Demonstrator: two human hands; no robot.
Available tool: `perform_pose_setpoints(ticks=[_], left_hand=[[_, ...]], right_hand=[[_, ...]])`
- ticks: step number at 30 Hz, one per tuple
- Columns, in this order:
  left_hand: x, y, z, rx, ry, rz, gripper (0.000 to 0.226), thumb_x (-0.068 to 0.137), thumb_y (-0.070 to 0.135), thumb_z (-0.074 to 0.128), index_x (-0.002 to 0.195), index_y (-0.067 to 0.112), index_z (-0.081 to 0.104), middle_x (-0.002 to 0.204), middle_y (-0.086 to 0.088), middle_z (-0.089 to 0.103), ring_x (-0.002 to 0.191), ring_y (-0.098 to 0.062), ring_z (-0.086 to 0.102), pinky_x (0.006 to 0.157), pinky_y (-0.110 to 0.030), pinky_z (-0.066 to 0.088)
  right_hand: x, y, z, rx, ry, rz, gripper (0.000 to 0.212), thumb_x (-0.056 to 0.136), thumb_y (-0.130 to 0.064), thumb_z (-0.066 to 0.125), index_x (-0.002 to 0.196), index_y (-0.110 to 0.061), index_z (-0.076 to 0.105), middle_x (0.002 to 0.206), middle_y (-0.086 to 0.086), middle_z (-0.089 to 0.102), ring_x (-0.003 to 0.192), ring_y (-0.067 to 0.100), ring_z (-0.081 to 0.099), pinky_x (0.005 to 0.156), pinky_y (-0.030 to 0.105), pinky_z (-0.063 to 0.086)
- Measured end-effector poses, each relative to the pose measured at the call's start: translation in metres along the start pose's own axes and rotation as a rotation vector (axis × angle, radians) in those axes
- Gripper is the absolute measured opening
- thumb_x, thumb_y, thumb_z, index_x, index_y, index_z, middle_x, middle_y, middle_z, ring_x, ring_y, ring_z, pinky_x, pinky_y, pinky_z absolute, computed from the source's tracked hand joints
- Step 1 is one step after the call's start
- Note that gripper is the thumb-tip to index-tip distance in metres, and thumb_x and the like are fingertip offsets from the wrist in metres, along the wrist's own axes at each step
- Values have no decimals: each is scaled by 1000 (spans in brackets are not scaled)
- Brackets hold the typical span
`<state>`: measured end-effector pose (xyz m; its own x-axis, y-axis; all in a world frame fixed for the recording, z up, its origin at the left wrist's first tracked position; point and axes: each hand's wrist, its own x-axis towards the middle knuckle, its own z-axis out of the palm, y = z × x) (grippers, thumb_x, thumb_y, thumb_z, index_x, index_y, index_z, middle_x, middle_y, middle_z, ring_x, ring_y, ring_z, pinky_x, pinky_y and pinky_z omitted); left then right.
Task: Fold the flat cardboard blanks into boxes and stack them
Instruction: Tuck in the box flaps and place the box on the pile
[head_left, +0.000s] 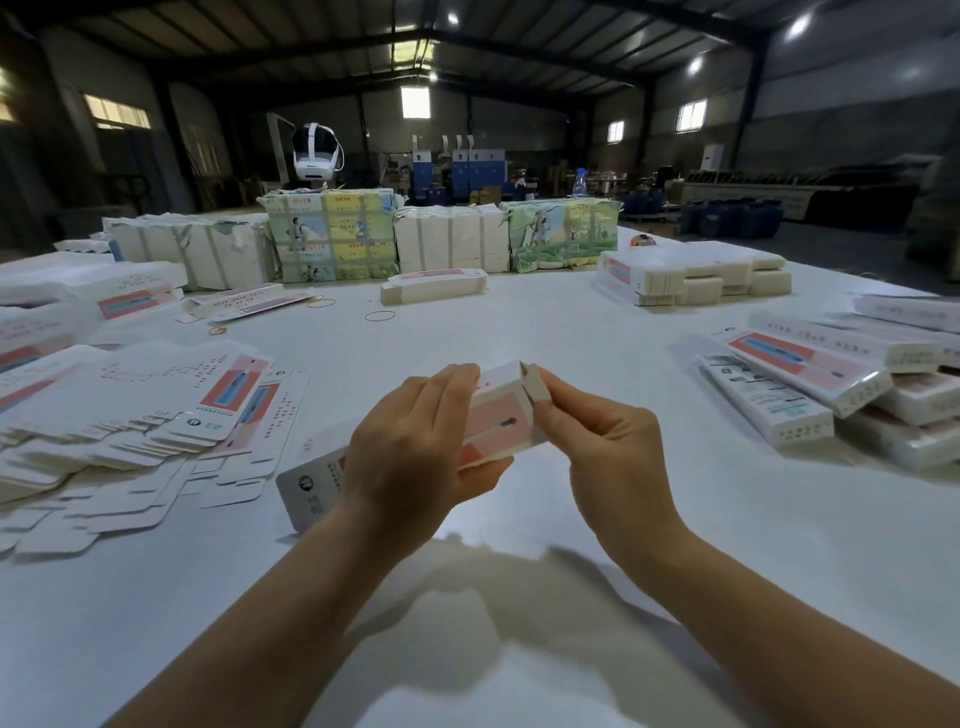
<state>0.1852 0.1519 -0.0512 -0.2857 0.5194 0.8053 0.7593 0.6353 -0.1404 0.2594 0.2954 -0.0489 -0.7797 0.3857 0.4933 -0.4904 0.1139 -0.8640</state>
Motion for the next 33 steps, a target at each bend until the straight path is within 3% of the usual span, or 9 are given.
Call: perform_pose_setpoints(ticks=[4, 8, 10, 15, 17, 20, 22, 27, 33], left_hand=[[2, 3, 1, 65, 3, 31, 68, 61, 38, 83, 107, -8, 64, 97, -21, 69, 72, -34, 67, 59, -37, 55], [3, 5, 1, 81, 19, 23, 63, 69, 41, 75, 107, -9, 64, 96, -22, 69, 71, -35, 67, 57, -37, 56], [4, 6, 1, 80, 36, 24, 61, 77, 45, 60, 106, -9, 64, 96, -22, 69, 72, -35, 67, 56, -36, 56], [3, 6, 0, 102, 48, 28, 60, 83, 45, 47, 105, -8, 65, 94, -20, 70, 69, -33, 67, 55, -34, 54], [3, 6, 0, 105, 51, 32, 59, 83, 45, 47, 104, -7, 65, 93, -19, 70, 68, -33, 67, 55, -33, 54], [4, 6, 0, 117, 62, 33, 60, 84, 47, 47, 104, -6, 66, 93, -18, 70, 68, -32, 67, 54, -31, 53], [5, 6, 1, 127, 67, 33, 59, 84, 47, 47, 103, -5, 66, 92, -17, 70, 67, -31, 67, 53, -31, 53], [4, 6, 5, 150, 70, 45, 51, 86, 41, 47, 99, -4, 68, 87, -15, 71, 61, -29, 64, 50, -30, 50], [5, 9, 6, 157, 66, 25, 51, 86, 40, 46, 96, -4, 69, 84, -15, 71, 59, -29, 64, 47, -29, 49]], right_hand=[[-2, 2, 1, -145, 57, -71, 30, 92, -1, 54, 110, -20, 69, 93, -28, 68, 90, -7, 65, 72, 6, 47], [-8, 1, 7, -376, 53, -223, 35, 93, -13, 45, 123, -13, 62, 108, -13, 66, 81, -4, 61, 68, 1, 43], [-11, -1, 10, -478, 15, -307, 41, 90, -14, 40, 125, -12, 60, 111, -12, 62, 91, -1, 59, 74, 2, 44], [-7, -1, 5, -775, -14, -455, 32, 87, -5, 49, 114, -1, 65, 104, 5, 71, 85, 17, 66, 75, 12, 44], [-6, 0, 4, -772, -6, -466, 31, 86, -5, 51, 112, -1, 67, 101, 4, 72, 80, 17, 66, 71, 11, 43], [-7, 1, 8, -625, 43, -398, 39, 89, -12, 55, 127, -7, 58, 114, -7, 64, 89, 2, 61, 79, 5, 45], [-7, 3, 9, -605, 55, -364, 43, 91, -17, 55, 132, -8, 53, 118, -4, 64, 92, 1, 58, 79, 3, 44], [-5, 6, 8, -736, 27, -421, 36, 88, -8, 53, 122, 0, 61, 105, 10, 72, 83, 21, 68, 75, 10, 43], [-7, 12, 10, -795, -25, -395, 43, 90, -6, 50, 132, 1, 51, 117, 12, 67, 95, 27, 66, 81, 15, 40]])
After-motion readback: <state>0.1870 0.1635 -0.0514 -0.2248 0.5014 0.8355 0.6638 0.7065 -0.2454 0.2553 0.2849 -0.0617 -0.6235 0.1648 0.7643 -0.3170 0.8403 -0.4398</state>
